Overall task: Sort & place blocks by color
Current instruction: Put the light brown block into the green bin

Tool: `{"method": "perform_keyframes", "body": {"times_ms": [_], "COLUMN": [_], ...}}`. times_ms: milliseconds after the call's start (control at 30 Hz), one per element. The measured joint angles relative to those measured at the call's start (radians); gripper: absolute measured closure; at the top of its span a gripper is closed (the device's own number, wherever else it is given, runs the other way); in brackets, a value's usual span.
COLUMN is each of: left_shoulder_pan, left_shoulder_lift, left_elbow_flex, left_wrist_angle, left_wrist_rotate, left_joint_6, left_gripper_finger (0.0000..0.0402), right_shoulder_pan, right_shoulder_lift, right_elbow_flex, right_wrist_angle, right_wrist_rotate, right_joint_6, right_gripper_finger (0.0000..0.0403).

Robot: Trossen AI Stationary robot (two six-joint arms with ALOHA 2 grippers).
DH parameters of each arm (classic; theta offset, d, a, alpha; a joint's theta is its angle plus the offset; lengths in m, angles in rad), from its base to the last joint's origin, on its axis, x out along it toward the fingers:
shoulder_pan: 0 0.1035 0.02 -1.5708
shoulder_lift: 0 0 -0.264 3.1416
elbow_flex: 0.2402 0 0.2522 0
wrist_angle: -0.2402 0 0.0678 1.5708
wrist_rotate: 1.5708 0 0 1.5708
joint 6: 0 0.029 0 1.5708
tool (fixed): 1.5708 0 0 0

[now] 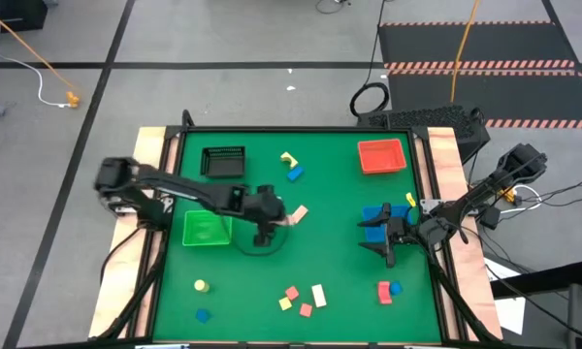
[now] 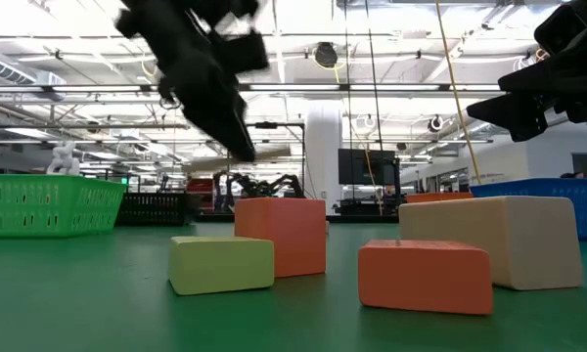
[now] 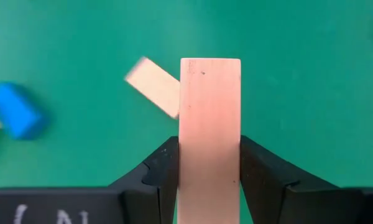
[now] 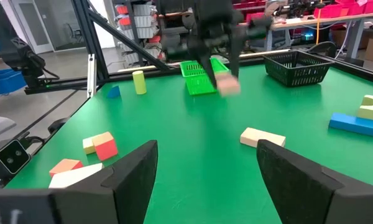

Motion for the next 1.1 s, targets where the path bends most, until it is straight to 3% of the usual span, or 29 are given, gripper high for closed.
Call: {"method": "perform_keyframes", "body": {"times_ms": [333, 500, 800, 1100], "left_shoulder_pan": [-0.186, -0.304, -0.471, -0.520], "left_shoulder_lift": [-0.359, -0.458, -0.476, -0.473], "left_elbow_flex": [-0.244, -0.302, -0.307, -0.330], "left_wrist_angle": [-0.005, -0.139, -0.532, -0.672], "left_wrist_rotate": [-0.277, -0.368, -0.441, -0.454], "left_joint_6": [-0.351, -0.544, -0.963, -1.193], "left_gripper_finger": [0.0263, 0.0263, 0.0260, 0.0259], "right_shoulder_pan": [0.000, 0.000, 0.000, 0.000], "right_shoulder_lift": [0.001, 0.001, 0.001, 0.001], "right_elbow_flex": [0.000, 0.000, 0.000, 0.000], "right_wrist_angle": [-0.002, 0.000, 0.003, -0.001], "right_wrist_rotate": [0.000, 0.000, 0.000, 0.000], "right_joint_6": [0.000, 0.000, 0.000, 0.000], "right_gripper_finger": [0.0135, 0.0135, 0.0135, 0.0135]}}
